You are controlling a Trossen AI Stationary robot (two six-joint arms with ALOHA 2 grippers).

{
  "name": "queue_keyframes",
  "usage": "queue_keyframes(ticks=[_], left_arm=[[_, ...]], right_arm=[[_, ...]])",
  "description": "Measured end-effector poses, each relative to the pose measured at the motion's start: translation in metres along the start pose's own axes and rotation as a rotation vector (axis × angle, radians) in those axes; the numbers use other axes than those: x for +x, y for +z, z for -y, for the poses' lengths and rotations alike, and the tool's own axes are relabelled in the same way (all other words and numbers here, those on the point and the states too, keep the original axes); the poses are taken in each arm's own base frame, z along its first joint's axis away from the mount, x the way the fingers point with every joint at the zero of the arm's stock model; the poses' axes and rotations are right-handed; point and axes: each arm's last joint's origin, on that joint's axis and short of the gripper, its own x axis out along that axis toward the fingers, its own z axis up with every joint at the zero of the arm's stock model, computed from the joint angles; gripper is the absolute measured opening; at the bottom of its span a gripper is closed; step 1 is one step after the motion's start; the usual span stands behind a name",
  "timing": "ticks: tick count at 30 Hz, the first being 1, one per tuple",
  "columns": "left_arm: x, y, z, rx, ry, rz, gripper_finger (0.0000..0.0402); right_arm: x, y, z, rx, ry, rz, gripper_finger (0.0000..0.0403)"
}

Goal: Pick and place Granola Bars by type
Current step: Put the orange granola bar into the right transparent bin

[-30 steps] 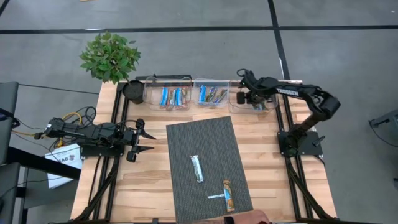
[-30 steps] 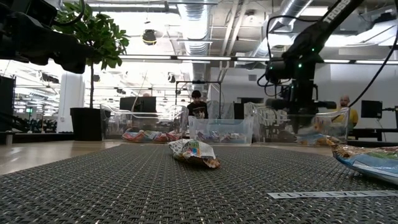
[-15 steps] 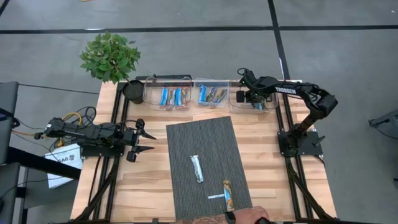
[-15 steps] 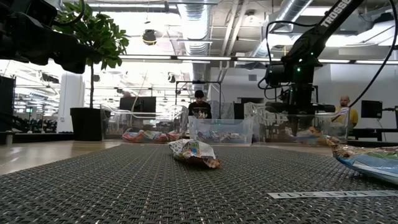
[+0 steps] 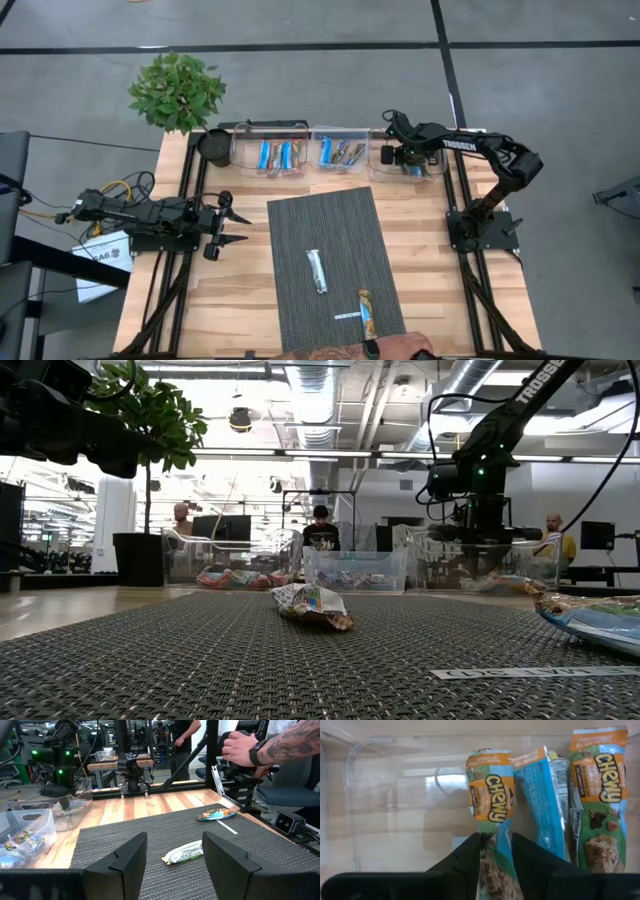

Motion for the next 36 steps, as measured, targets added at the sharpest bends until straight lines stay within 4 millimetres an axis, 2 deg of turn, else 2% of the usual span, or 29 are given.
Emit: queue_keyframes(ticks=[4, 9, 14, 19, 27, 36], left_arm=[[0.0, 0.0, 0.0, 0.0, 0.0, 0.0, 0.0184], [0.0, 0.0, 0.0, 0.0, 0.0, 0.0, 0.0184], [0.0, 0.0, 0.0, 0.0, 0.0, 0.0, 0.0184], [0.0, 0.0, 0.0, 0.0, 0.0, 0.0, 0.0184], [0.0, 0.0, 0.0, 0.0, 0.0, 0.0, 0.0184], [0.0, 0.0, 0.0, 0.0, 0.0, 0.0, 0.0184]], right_arm=[[-0.001, 0.0, 0.001, 0.0, 0.0, -0.001, 0.0116], [-0.015, -0.001, 0.0, 0.0, 0.042, 0.039, 0.0126], [-0.041, -0.005, -0.001, -0.011, 0.128, 0.116, 0.0128], [-0.077, -0.014, -0.005, -0.039, 0.267, 0.226, 0.0125], [-0.133, -0.05, -0.018, -0.178, 0.58, 0.327, 0.0125], [-0.165, -0.109, -0.038, -0.443, 0.866, 0.22, 0.0125]])
